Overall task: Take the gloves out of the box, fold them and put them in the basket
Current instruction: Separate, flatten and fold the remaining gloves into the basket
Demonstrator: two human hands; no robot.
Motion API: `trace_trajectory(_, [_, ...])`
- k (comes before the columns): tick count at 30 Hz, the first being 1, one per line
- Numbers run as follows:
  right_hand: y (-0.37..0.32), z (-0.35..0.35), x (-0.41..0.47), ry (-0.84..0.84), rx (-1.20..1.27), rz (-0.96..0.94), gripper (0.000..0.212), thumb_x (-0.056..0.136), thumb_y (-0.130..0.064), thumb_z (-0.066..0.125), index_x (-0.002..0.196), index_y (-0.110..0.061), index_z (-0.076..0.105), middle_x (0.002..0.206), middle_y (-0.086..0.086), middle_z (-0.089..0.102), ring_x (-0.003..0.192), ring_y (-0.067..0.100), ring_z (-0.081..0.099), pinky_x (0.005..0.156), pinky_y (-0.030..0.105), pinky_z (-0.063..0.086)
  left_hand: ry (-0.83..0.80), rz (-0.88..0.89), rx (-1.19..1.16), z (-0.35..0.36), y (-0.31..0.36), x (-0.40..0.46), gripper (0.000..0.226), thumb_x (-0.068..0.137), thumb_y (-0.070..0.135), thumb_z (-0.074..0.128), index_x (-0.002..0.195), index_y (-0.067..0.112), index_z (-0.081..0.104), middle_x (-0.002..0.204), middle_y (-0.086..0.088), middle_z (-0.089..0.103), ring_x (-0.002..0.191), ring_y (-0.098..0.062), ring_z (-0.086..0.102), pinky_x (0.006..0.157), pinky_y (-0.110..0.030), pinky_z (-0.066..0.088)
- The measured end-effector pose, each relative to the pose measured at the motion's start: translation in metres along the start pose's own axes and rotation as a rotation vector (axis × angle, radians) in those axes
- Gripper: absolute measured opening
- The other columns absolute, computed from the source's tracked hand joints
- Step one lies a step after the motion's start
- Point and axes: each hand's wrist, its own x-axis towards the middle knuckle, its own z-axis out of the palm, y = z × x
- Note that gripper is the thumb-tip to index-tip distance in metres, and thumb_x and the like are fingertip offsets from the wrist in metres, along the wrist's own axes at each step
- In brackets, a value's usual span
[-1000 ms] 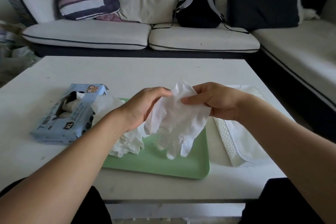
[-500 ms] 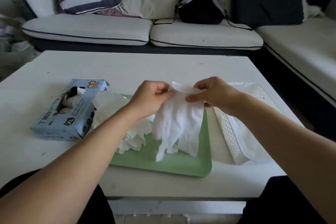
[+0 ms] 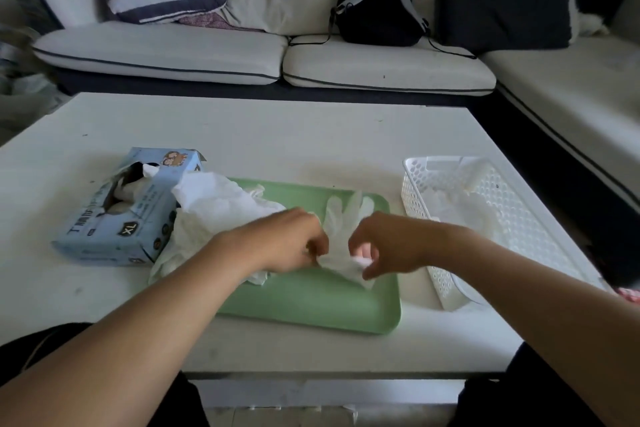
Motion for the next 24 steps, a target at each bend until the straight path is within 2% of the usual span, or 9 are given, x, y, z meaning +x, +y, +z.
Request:
trace_trajectory(4, [-0.011,0.014,-0.001,-0.184,-0.001,-0.040,0.024,0.084,-0.030,0.079,0.104,-0.018,0.073,0.091,-0.007,0.071,0.076,0.004,0.058,0.067,0.017,0.044,-0.198,-0.051,0.052,0.019,0.005,-0.006,0.021,0.085,0.017,0.066,0.098,0.030,0.077,0.094,0.015,0.074,0.089,-0.007,0.068,0.083,-0.036,0.058])
trace_trajectory(6, [-0.016,0.015,-0.002,-0.253,0.082,-0.045,0.023,0.085,-0.034,0.078,0.103,-0.021,0.075,0.094,-0.009,0.075,0.077,0.001,0.063,0.071,0.012,0.047,-0.265,-0.056,0.045,0.020,0.008,-0.009,0.024,0.085,0.021,0.066,0.103,0.033,0.076,0.102,0.015,0.071,0.096,-0.009,0.067,0.087,-0.037,0.058])
trace_trajectory(8, [-0.020,0.013,-0.003,-0.361,0.211,-0.040,0.020,0.088,-0.038,0.075,0.103,-0.025,0.076,0.096,-0.011,0.076,0.086,0.001,0.069,0.086,0.020,0.053,-0.339,-0.081,0.044,0.019,0.009,-0.012,0.030,0.083,0.023,0.065,0.109,0.036,0.073,0.112,0.013,0.067,0.103,-0.011,0.065,0.092,-0.035,0.057])
trace_trajectory(10, [-0.016,0.010,-0.001,-0.405,0.296,-0.011,0.018,0.092,-0.036,0.070,0.105,-0.024,0.076,0.098,-0.010,0.076,0.090,0.006,0.072,0.090,0.030,0.057,-0.345,-0.120,0.014,0.019,0.006,-0.010,0.024,0.081,0.032,0.061,0.101,0.034,0.073,0.106,0.013,0.068,0.100,-0.012,0.066,0.091,-0.038,0.057])
trace_trajectory(13, [-0.004,0.007,0.008,-0.151,0.184,0.027,0.017,0.092,-0.029,0.070,0.104,-0.019,0.076,0.096,-0.008,0.075,0.083,0.006,0.069,0.081,0.023,0.051,-0.221,-0.132,0.044,0.024,0.003,-0.003,0.029,0.087,0.051,0.060,0.085,0.024,0.071,0.093,0.005,0.067,0.088,-0.019,0.066,0.084,-0.044,0.057])
trace_trajectory(15, [-0.001,0.011,0.014,-0.017,0.069,0.060,0.028,0.086,-0.034,0.077,0.108,-0.018,0.073,0.098,-0.007,0.070,0.085,0.007,0.059,0.078,0.023,0.043,-0.154,-0.112,0.109,0.029,0.004,0.000,0.030,0.089,0.054,0.067,0.098,0.025,0.071,0.105,0.005,0.062,0.095,-0.019,0.063,0.084,-0.038,0.053])
trace_trajectory(19, [-0.013,0.029,0.025,-0.054,-0.070,0.115,0.054,0.078,-0.048,0.080,0.121,-0.025,0.060,0.100,-0.012,0.046,0.094,0.013,0.053,0.078,0.027,0.039,-0.102,-0.055,0.201,0.040,0.003,0.002,0.045,0.088,0.032,0.077,0.129,0.031,0.058,0.119,0.008,0.055,0.106,-0.017,0.060,0.085,-0.034,0.051])
trace_trajectory(21, [-0.014,0.031,0.031,-0.010,-0.129,0.132,0.053,0.078,-0.047,0.080,0.123,-0.028,0.059,0.102,-0.009,0.047,0.100,0.018,0.059,0.077,0.030,0.041,-0.040,-0.036,0.229,0.035,0.001,0.001,0.038,0.090,0.030,0.074,0.125,0.030,0.060,0.116,0.008,0.060,0.103,-0.019,0.063,0.081,-0.034,0.051])
trace_trajectory(24, [-0.014,0.025,0.037,0.047,-0.081,0.149,0.042,0.080,-0.048,0.077,0.115,-0.029,0.063,0.110,-0.007,0.061,0.104,0.019,0.062,0.088,0.036,0.051,0.327,-0.049,0.126,-0.004,0.000,-0.010,0.031,0.088,0.043,0.074,0.112,0.024,0.070,0.112,0.005,0.068,0.102,-0.021,0.064,0.085,-0.034,0.051])
